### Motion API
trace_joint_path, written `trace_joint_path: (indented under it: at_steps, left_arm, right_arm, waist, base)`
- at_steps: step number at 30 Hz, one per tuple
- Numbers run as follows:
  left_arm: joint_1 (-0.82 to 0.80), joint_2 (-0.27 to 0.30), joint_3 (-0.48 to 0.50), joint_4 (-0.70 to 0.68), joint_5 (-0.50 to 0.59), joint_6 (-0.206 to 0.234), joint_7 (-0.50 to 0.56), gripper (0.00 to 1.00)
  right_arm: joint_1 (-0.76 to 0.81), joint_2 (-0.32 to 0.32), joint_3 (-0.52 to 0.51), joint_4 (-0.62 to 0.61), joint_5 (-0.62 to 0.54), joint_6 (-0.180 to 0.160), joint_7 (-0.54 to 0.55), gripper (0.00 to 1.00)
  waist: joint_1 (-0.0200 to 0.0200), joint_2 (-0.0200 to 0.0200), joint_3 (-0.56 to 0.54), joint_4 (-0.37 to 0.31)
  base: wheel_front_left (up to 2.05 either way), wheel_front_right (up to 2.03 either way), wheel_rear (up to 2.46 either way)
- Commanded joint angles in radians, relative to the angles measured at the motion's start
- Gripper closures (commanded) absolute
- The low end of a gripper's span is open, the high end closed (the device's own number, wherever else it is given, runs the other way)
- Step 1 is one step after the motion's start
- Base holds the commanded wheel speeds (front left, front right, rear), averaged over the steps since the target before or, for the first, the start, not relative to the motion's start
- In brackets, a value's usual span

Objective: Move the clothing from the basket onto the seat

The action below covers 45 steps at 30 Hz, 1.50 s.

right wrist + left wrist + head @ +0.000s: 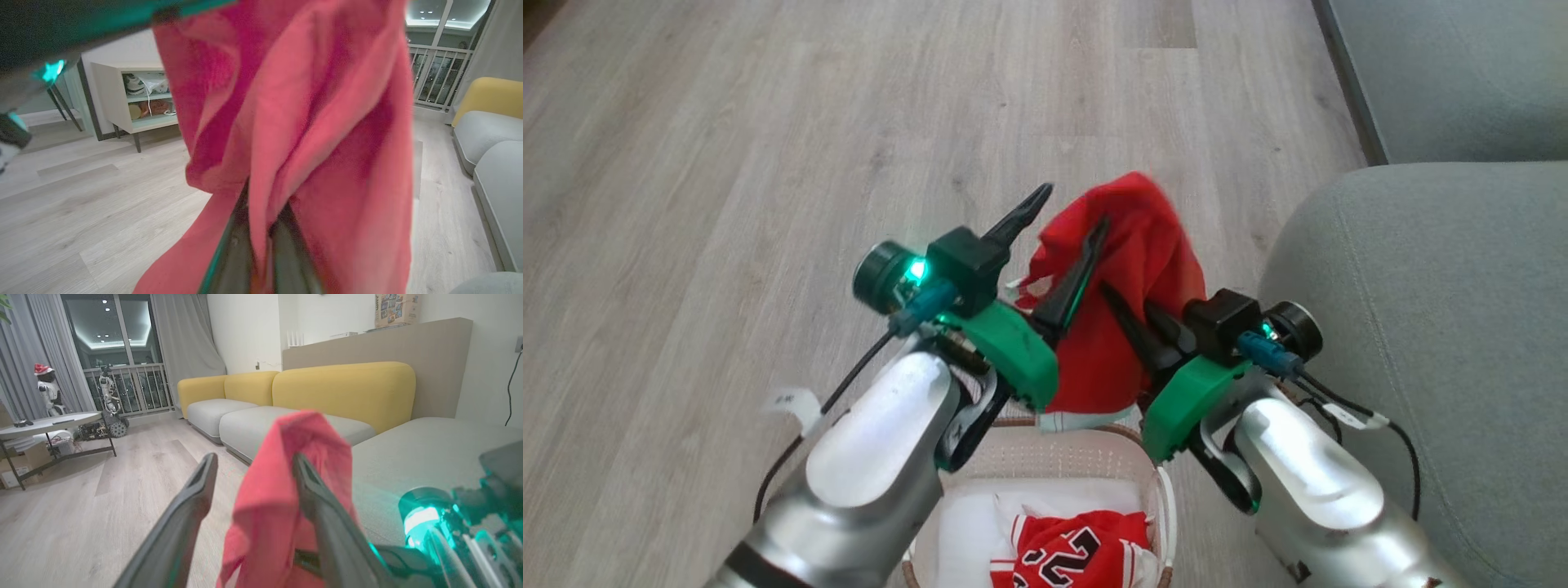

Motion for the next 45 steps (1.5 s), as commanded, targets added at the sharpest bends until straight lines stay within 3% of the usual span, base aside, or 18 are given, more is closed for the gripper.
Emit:
trace_joint_path:
  at_steps: [1,14,35,45]
  left_arm:
    - [-0.031,0.021,0.047,-0.018,-0.013,0.004,-0.015,0.00]
    - [0.094,0.027,0.028,0.059,-0.032,0.000,-0.066,0.00]
    - [0.170,-0.008,0.067,0.031,0.014,0.000,-0.082,0.00]
    - [0.165,-0.017,0.087,0.018,0.061,-0.016,-0.082,0.00]
  right_arm:
    - [-0.033,0.010,-0.008,-0.039,-0.008,0.000,-0.006,1.00]
    - [-0.032,-0.024,-0.114,-0.067,-0.081,0.000,-0.006,1.00]
    - [0.014,-0.118,-0.201,-0.140,-0.109,0.000,-0.006,1.00]
    - [0.001,-0.150,-0.246,-0.152,-0.098,0.000,-0.006,1.00]
  waist:
    - [0.0000,0.0000,0.000,-0.009]
    - [0.0000,0.0000,0.006,-0.111]
    - [0.0000,0.0000,0.069,-0.401]
    - [0.0000,0.0000,0.121,-0.431]
  base:
    - [0.00,0.00,0.00]
    - [0.00,0.00,0.00]
    - [0.00,0.00,0.00]
    - [0.00,0.00,0.00]
